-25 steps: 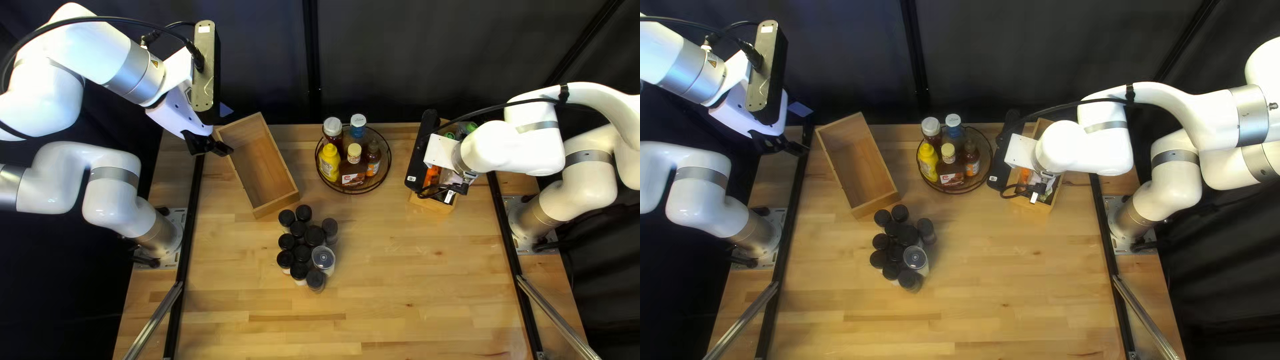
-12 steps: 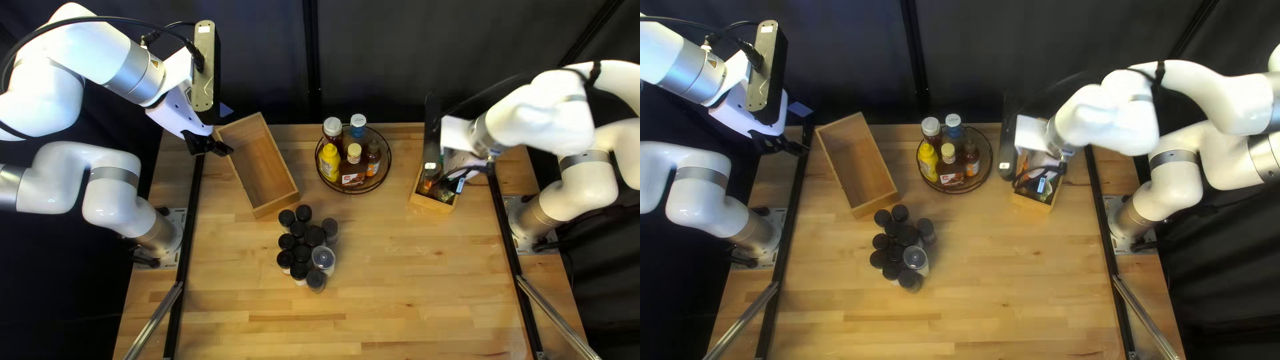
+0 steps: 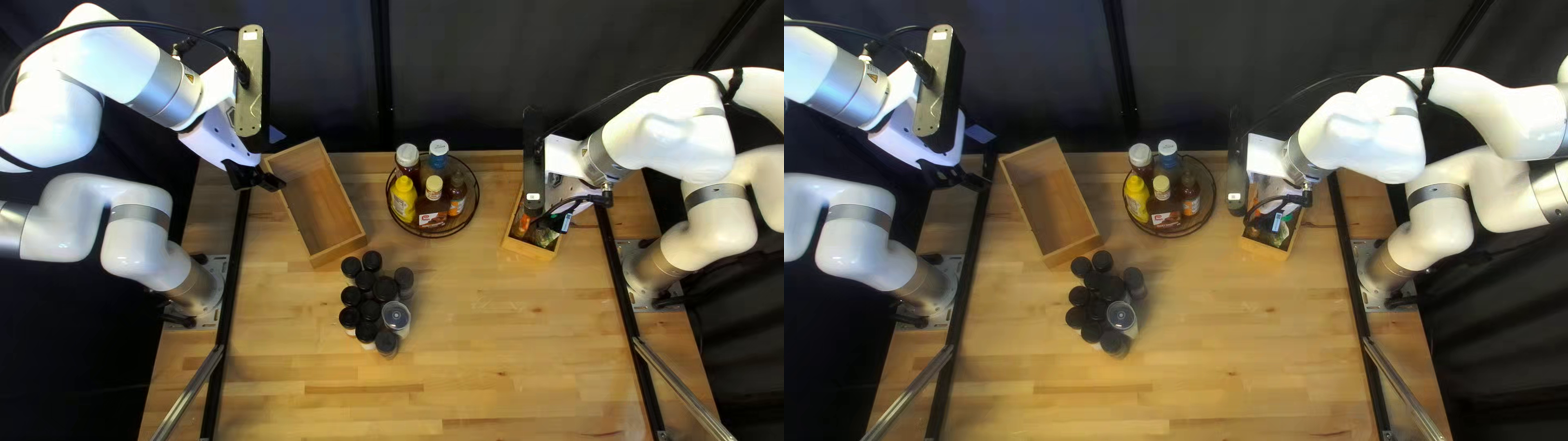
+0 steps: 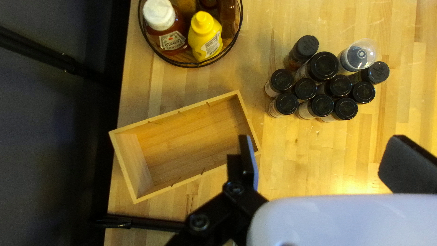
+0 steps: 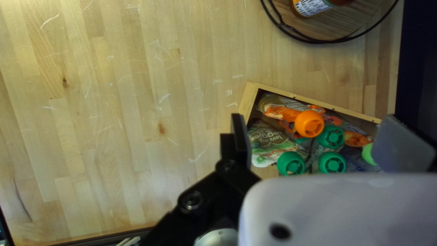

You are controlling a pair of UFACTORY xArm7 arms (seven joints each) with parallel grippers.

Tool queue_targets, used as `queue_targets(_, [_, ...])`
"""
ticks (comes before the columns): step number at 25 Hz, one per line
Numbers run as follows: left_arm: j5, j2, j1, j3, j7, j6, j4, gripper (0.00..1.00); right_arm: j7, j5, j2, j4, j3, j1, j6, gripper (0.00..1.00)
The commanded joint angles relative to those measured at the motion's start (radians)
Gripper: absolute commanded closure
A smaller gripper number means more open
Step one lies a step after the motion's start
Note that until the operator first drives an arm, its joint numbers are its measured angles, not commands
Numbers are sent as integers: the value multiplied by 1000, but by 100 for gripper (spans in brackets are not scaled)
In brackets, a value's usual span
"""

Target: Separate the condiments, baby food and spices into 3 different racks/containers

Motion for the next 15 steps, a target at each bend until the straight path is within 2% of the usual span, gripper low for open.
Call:
queue_targets(1, [0, 0, 0, 0, 0, 0, 0, 0, 0, 0, 0, 0, 0, 0, 0, 0])
queue_targets(15, [0, 0, 0, 0, 0, 0, 0, 0, -11, 6, 13, 13, -1, 8, 23, 0])
